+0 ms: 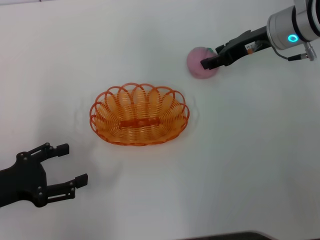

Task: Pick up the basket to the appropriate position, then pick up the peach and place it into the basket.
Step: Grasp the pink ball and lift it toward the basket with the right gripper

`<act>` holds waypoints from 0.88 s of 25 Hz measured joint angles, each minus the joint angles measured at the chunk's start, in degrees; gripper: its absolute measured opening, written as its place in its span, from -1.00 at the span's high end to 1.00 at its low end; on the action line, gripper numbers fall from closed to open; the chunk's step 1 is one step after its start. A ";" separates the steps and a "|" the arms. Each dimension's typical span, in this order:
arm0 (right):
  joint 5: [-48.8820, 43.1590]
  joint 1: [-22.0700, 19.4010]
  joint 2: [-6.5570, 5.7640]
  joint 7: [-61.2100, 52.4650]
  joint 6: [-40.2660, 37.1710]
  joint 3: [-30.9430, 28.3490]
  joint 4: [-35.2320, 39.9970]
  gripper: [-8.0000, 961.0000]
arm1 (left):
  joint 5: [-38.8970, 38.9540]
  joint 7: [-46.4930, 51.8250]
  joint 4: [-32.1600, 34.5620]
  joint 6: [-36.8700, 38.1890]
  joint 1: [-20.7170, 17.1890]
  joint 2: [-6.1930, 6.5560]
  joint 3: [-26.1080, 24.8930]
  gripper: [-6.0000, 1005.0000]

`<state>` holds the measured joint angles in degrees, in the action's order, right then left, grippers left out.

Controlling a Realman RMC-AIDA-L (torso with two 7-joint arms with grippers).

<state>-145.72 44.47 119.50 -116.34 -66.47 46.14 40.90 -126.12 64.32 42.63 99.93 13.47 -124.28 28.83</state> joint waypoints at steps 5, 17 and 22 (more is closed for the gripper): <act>0.01 -0.02 0.09 -0.05 0.02 1.18 -0.11 -0.16 | 0.00 0.01 0.00 0.00 0.04 0.00 0.00 -0.80; 2.75 -0.80 -0.10 -0.04 -0.21 0.70 0.75 0.54 | 0.00 0.55 0.07 0.00 0.09 0.00 0.00 -0.80; 5.55 -2.54 -0.37 -0.09 -2.61 0.39 4.24 0.61 | 0.01 0.55 0.09 0.00 0.25 0.00 0.00 -0.80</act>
<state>-140.16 41.93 119.12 -116.43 -69.08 46.54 45.14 -126.12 64.87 42.72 99.93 13.72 -124.28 28.83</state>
